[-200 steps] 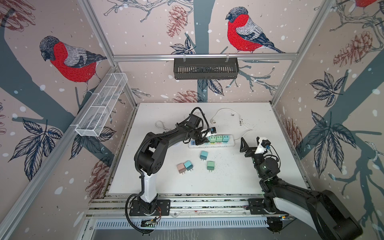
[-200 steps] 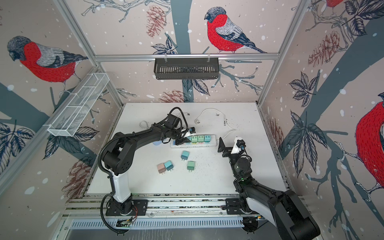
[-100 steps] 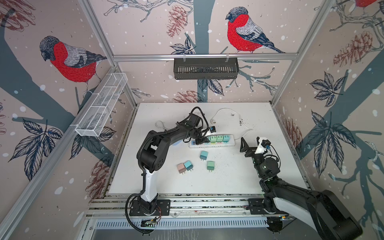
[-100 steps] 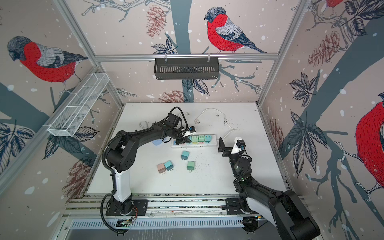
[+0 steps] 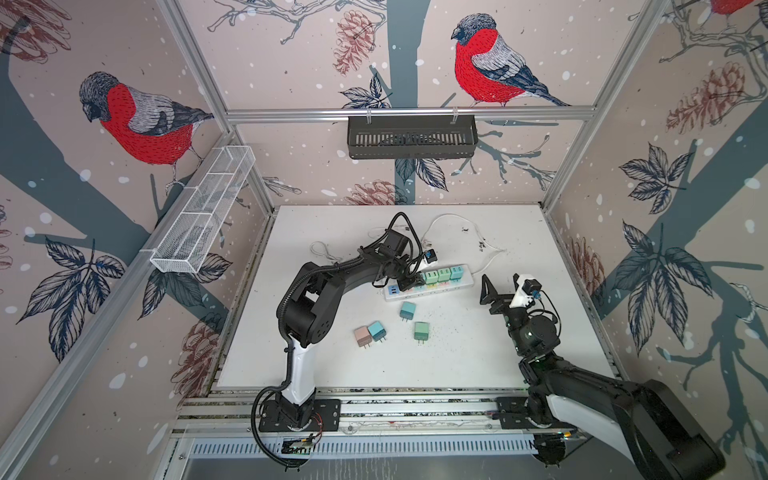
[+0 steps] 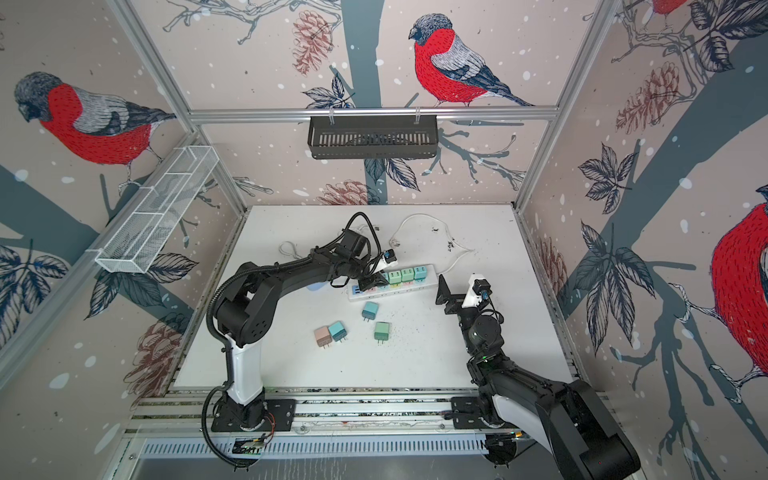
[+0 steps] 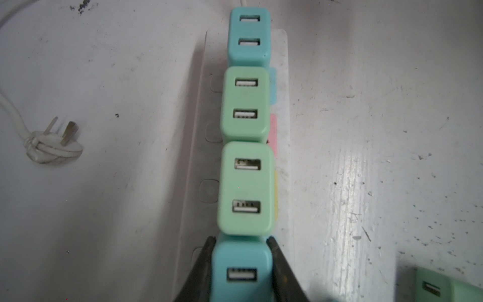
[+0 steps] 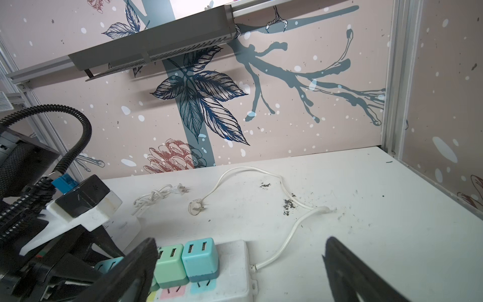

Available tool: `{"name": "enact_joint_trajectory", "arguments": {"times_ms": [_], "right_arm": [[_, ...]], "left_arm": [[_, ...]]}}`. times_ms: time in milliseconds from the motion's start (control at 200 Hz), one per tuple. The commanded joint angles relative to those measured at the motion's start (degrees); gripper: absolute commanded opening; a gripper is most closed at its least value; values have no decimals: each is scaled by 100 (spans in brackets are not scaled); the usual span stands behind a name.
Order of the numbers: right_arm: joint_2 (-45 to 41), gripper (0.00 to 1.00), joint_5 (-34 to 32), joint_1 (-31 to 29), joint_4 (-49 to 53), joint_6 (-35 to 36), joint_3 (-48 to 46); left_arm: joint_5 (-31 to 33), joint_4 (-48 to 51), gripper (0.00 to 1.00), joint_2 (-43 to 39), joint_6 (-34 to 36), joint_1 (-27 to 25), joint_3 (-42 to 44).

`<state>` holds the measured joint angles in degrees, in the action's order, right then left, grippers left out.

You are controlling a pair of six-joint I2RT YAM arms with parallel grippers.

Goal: Insert the plug
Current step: 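Open the left gripper and raise it off the inserted teal plug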

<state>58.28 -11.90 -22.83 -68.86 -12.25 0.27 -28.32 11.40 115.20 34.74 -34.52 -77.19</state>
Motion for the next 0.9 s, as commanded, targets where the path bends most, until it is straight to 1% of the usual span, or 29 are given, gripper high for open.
{"name": "enact_joint_trajectory", "arguments": {"times_ms": [0,95,155,215,225,230,235,245,250,255,260,270,360,415,460,510,575,640,665,715,745,830,896], "right_arm": [[6,100,39,5,12,-81,-17],[16,100,18,5,6,-77,-2],[26,100,-33,2,-3,-102,-3],[76,100,-133,15,-14,-154,27],[78,100,-155,17,-3,-177,32],[87,100,-159,21,5,-183,38],[91,100,-161,22,9,-191,45],[99,100,-163,26,30,-210,57],[97,100,-163,29,43,-222,67],[101,100,-163,36,54,-228,73],[103,100,-163,39,64,-235,84],[104,100,-163,41,94,-245,95],[-17,100,-204,37,424,-375,248],[-293,100,-316,37,1109,-628,415],[-582,100,-183,34,1617,-758,517],[-943,100,18,2,2019,-938,536],[-1388,100,283,-76,2236,-1151,439],[-1858,100,388,-245,2471,-1338,341],[-2009,100,391,-321,2574,-1394,306],[-2280,100,374,-531,2773,-1483,244],[-2394,99,328,-680,2893,-1530,210],[-2547,98,155,-1211,3110,-1615,171],[-2471,96,-55,-1663,3245,-1651,202]], "left_arm": [[124,549,0,132,-217,-67,40],[165,493,1,43,-250,-72,109],[175,371,11,-105,-307,-72,200],[134,268,24,-283,-338,-72,287],[120,254,33,-328,-337,-72,291],[114,247,35,-343,-341,-72,300],[106,239,45,-350,-343,-72,309],[94,227,77,-397,-338,-70,314],[87,220,87,-417,-342,-71,316],[79,217,93,-431,-343,-72,317],[67,215,96,-438,-349,-72,322],[57,207,98,-481,-351,-74,326],[-53,179,98,-804,-388,-72,343],[-245,115,98,-1093,-420,-62,419],[-327,-142,98,-1424,-553,-63,617],[-275,-584,98,-1828,-825,-67,933],[-39,-1157,99,-2424,-1217,-63,1374],[313,-1605,98,-2956,-1699,-62,1793],[499,-1845,99,-3187,-1938,-63,1948],[953,-2329,98,-3579,-2642,-50,2444],[1160,-2469,99,-3803,-2941,-38,2677],[1429,-2870,98,-4358,-3275,12,3390],[1766,-3295,99,-4767,-3510,34,4001]]}}
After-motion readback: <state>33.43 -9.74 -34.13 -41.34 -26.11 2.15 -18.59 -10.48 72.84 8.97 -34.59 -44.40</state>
